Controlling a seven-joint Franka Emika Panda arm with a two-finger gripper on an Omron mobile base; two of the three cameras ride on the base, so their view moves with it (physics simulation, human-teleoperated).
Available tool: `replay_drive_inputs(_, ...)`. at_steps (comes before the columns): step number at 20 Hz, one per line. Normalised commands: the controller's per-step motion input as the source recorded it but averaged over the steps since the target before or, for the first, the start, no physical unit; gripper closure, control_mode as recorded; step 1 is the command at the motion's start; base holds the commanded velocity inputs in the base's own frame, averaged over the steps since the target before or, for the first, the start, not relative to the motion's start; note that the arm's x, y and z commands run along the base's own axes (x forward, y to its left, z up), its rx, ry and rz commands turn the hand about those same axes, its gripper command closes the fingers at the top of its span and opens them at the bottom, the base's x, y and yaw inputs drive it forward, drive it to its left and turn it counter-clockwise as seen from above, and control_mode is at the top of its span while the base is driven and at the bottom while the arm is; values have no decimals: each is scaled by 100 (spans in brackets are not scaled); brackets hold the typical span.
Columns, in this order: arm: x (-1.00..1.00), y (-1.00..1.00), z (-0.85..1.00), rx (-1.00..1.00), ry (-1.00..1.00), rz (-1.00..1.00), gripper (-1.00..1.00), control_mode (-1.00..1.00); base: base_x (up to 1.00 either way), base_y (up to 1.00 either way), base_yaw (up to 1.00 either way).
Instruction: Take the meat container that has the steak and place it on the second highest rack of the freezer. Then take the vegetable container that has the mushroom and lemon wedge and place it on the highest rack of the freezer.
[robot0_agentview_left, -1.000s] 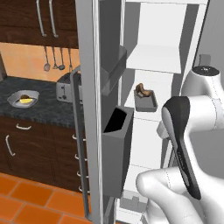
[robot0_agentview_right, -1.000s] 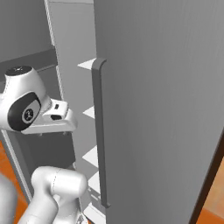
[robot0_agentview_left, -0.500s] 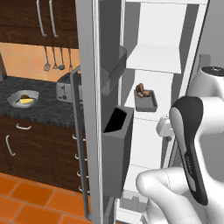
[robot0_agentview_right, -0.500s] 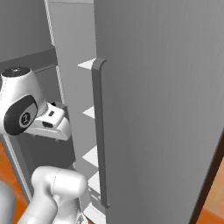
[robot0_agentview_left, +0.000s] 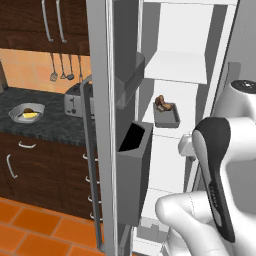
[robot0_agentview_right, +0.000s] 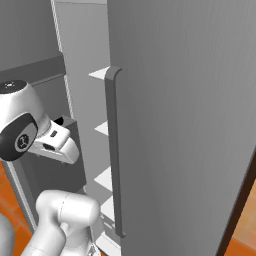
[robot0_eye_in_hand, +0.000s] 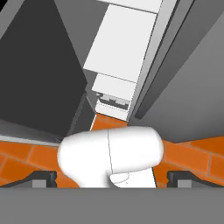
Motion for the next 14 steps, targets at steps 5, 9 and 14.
replay_drive_inputs(5, -16, -8, 0, -5, 0, 2, -100, -100, 0, 0, 0)
replay_drive_inputs(9, 0, 0, 0, 0, 0, 0, -100, 100, -60, -19, 7)
replay_drive_inputs(14, 0, 0, 0, 0, 0, 0, -100, 100, -88, -18, 38)
